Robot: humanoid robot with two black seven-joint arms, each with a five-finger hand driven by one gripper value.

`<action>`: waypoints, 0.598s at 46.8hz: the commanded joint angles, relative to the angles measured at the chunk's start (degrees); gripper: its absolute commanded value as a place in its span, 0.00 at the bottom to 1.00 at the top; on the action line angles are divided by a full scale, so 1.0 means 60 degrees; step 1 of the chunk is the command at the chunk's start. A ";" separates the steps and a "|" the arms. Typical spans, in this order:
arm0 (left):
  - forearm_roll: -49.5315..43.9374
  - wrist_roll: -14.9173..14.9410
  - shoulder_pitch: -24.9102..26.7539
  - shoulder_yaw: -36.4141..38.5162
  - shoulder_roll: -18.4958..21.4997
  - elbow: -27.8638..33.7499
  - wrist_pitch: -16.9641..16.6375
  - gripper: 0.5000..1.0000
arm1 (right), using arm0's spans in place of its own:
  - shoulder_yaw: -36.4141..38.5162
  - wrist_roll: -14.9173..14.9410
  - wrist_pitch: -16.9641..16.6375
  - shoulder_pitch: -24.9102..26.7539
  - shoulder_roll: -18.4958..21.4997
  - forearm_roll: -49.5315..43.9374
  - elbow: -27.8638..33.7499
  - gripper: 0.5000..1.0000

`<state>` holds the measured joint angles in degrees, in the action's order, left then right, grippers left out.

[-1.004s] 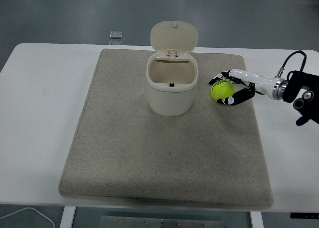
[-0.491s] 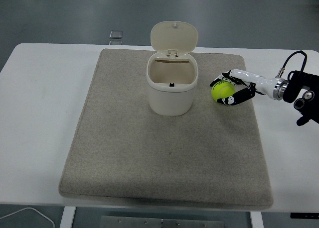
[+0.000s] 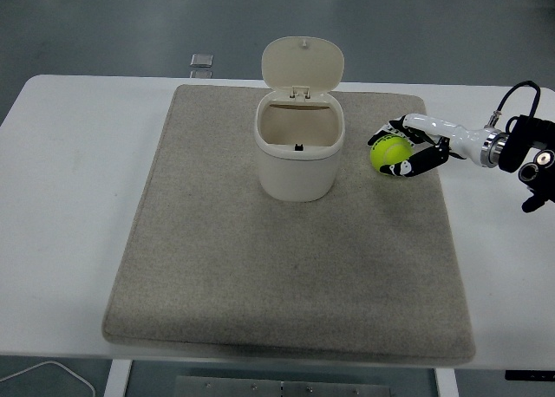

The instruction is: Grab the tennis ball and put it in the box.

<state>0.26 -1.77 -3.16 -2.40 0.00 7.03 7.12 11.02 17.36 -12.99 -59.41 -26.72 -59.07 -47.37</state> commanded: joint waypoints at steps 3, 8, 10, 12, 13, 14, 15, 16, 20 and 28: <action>0.0000 0.0002 0.0000 0.0005 0.0000 0.0000 0.0000 0.99 | 0.0185 0.0095 -0.0105 -0.0015 -0.0219 0.0059 -0.0044 0.00; 0.0000 0.0002 0.0000 -0.0010 0.0000 0.0000 0.0000 0.99 | 0.0215 0.0242 -0.0281 -0.0146 -0.0482 0.0542 -0.0147 0.00; 0.0000 0.0002 0.0000 0.0005 0.0000 0.0000 0.0000 0.99 | 0.0215 0.0271 -0.0427 -0.0234 -0.0658 0.0791 -0.0191 0.00; 0.0000 0.0002 0.0000 0.0005 0.0000 0.0000 0.0000 0.99 | 0.0215 0.0344 -0.0603 -0.0322 -0.0862 0.1025 -0.0264 0.00; 0.0000 0.0002 0.0000 -0.0010 0.0000 0.0000 0.0000 0.99 | 0.0215 0.0388 -0.0690 -0.0366 -0.0980 0.1128 -0.0322 0.00; 0.0000 0.0002 0.0000 0.0005 0.0000 0.0000 0.0000 0.99 | 0.0215 0.0432 -0.0764 -0.0396 -0.1097 0.1230 -0.0395 0.00; 0.0000 0.0002 0.0000 0.0005 0.0000 0.0000 0.0000 0.99 | 0.0215 0.0491 -0.0852 -0.0468 -0.1214 0.1304 -0.0483 0.00; 0.0000 0.0002 0.0000 0.0005 0.0000 0.0000 0.0000 0.99 | 0.0215 0.0520 -0.0939 -0.0527 -0.1360 0.1377 -0.0556 0.00; 0.0000 0.0002 0.0000 0.0005 0.0000 0.0000 0.0000 0.99 | 0.0200 0.0783 -0.1335 -0.0674 -0.1858 0.1553 -0.0937 0.00; 0.0000 0.0002 0.0000 0.0005 0.0000 0.0000 0.0000 0.99 | 0.0215 0.1326 -0.1980 -0.0806 -0.2591 0.1568 -0.1669 0.00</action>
<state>0.26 -1.77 -3.16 -2.42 0.00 7.03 7.12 12.29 24.21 -23.71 -63.72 -40.96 -49.71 -55.82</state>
